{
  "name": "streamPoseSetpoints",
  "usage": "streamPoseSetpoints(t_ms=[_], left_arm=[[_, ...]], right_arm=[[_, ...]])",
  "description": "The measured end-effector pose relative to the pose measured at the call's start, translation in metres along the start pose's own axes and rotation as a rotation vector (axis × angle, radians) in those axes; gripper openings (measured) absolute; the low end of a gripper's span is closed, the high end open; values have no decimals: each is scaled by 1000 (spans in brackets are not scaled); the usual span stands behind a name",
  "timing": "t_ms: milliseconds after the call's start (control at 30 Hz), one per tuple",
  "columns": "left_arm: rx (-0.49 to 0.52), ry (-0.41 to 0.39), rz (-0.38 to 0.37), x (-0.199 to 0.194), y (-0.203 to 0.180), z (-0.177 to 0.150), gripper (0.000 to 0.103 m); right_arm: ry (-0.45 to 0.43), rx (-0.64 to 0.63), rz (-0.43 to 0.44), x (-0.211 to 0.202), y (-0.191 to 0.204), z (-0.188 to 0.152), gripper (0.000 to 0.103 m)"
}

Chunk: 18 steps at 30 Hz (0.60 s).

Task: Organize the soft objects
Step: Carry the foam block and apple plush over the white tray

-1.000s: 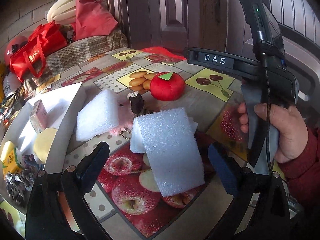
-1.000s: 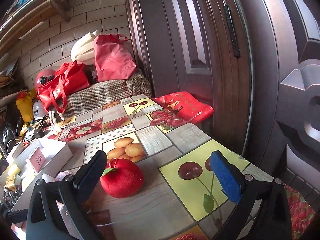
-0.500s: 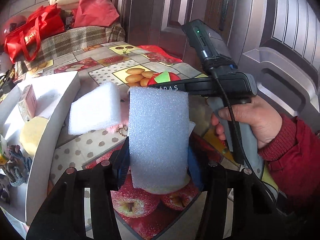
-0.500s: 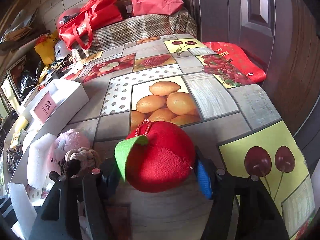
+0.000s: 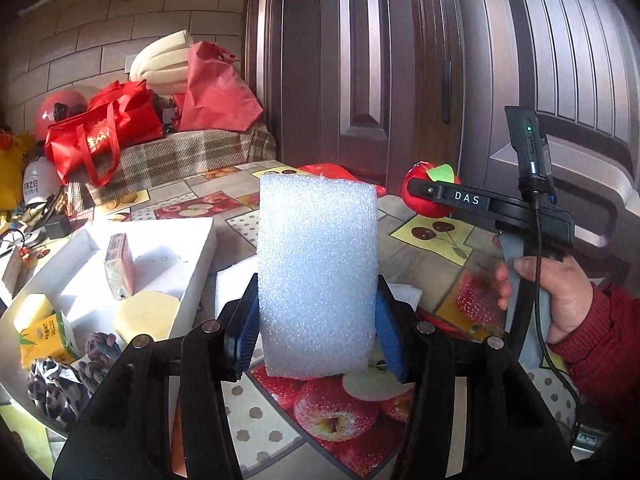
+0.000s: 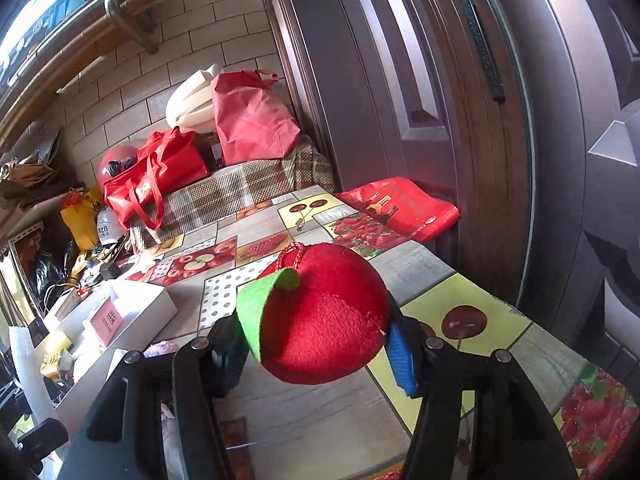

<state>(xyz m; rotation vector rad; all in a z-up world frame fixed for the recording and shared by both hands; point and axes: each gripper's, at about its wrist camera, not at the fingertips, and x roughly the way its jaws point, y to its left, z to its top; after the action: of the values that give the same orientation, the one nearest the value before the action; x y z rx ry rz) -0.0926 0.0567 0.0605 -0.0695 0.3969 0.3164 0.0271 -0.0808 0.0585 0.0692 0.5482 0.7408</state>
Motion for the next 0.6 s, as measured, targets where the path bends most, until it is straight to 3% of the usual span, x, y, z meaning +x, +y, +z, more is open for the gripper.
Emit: streamPoseSetpoints(t_ms=[133, 300, 600], left_arm=[[-13, -20, 23, -5, 16, -1, 51], [-24, -45, 57, -13, 31, -4, 51], [-16, -70, 99, -26, 50, -9, 51]], right_arm=[[-64, 11, 17, -24, 2, -2, 60], [-55, 2, 64, -24, 21, -6, 60], [-96, -160, 146, -36, 80, -19, 60]])
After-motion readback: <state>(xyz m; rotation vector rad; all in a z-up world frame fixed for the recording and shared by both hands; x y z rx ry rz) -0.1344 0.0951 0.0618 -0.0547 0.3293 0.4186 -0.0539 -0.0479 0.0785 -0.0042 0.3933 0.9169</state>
